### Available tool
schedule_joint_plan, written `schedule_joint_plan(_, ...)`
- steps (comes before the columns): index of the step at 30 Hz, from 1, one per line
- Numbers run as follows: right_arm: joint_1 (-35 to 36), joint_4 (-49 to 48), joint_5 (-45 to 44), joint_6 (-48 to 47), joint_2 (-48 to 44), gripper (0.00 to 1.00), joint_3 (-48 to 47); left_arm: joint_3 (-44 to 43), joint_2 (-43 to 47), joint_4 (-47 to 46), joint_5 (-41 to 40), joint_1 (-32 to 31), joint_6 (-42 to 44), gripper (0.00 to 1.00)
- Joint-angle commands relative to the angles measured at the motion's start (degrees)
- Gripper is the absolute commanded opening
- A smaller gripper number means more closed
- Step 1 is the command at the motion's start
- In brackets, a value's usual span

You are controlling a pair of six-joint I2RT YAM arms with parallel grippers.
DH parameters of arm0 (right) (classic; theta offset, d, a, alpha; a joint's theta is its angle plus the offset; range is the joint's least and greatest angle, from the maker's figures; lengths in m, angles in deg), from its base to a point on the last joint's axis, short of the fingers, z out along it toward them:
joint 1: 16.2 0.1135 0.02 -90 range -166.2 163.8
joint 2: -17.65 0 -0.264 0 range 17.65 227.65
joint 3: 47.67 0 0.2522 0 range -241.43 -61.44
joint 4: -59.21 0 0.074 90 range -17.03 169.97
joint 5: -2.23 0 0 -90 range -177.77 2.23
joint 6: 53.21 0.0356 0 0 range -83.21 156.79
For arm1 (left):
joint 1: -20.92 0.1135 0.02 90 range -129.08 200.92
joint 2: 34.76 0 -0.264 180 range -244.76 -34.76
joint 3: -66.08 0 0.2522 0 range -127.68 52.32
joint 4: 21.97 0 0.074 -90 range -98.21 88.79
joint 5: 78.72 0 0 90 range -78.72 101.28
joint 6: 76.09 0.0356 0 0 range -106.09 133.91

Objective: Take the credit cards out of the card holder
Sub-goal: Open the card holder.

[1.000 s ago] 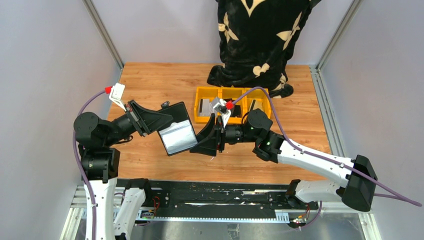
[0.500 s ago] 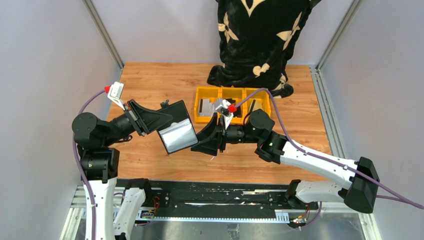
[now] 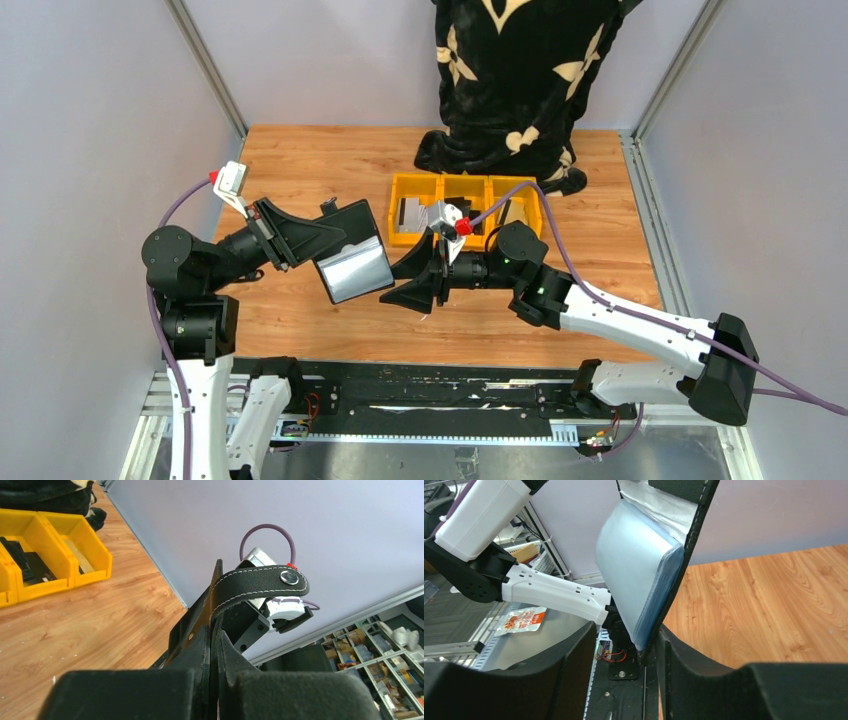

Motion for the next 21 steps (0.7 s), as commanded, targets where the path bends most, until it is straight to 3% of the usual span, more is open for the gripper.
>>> schedule_joint_plan(1,1.2,-0.5,-3.0,-5.9,-1.1,0.53,0.9,-2.0,-0.4,-2.0,1.2,0.3,-2.0,0.0)
schedule_joint_plan(6,1.1,0.4,-8.2,-11.1,-0.9,0.75,1.1,-1.7,0.0,-2.0,2.5,0.3,-2.1,0.0)
schedule_joint_plan(10,1.2,2.9,-1.8,-11.5,-0.1,0.82,-1.6,-1.5,-0.4,-2.0,3.0,0.3,-2.3,0.0)
schedule_joint_plan(13,1.2,0.5,1.8,-11.0,-0.7,0.81,-1.0,-2.4,-1.0,-1.8,3.5,0.3,-2.6,0.0)
schedule_joint_plan(18,1.2,-5.5,2.7,-7.9,-0.6,0.67,0.9,-3.2,-1.0,-1.9,3.4,0.3,-3.0,0.0)
schedule_joint_plan(21,1.2,-9.4,1.8,-5.8,-0.4,0.64,2.1,-3.7,-0.9,-1.5,3.4,0.3,-3.3,0.0)
